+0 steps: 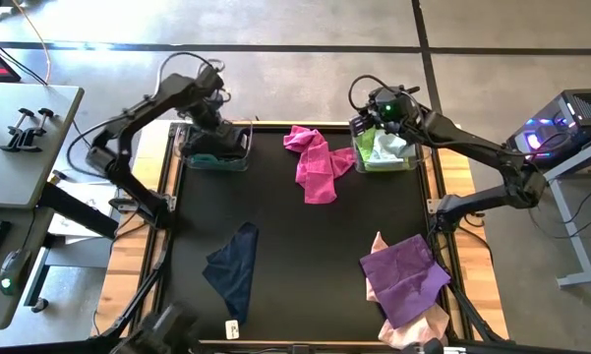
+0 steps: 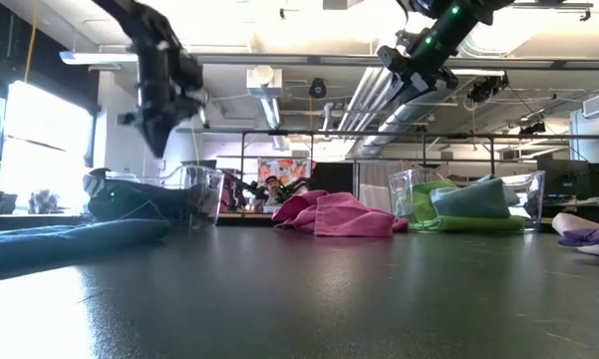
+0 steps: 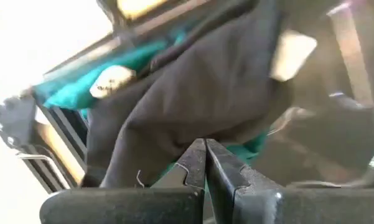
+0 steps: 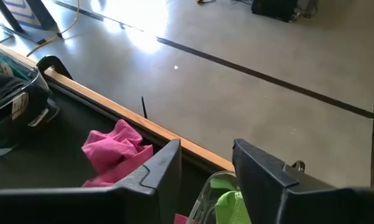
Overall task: Sort towels by color in basket
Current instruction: Put the violet kitchen towel into the left transparent bin
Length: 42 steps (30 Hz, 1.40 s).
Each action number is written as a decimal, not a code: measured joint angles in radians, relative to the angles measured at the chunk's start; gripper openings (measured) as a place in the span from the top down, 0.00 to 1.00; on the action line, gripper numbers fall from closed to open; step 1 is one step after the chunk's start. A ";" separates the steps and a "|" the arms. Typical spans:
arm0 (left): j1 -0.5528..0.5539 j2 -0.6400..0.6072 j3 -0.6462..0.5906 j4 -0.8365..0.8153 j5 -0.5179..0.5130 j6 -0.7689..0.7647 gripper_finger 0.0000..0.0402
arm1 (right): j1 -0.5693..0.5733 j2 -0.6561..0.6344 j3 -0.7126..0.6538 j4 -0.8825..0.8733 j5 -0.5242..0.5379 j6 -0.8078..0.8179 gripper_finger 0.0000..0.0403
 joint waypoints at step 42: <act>-0.364 -0.212 -0.097 0.642 0.068 0.135 1.00 | 0.810 -0.201 -0.447 -0.653 -0.769 0.465 0.43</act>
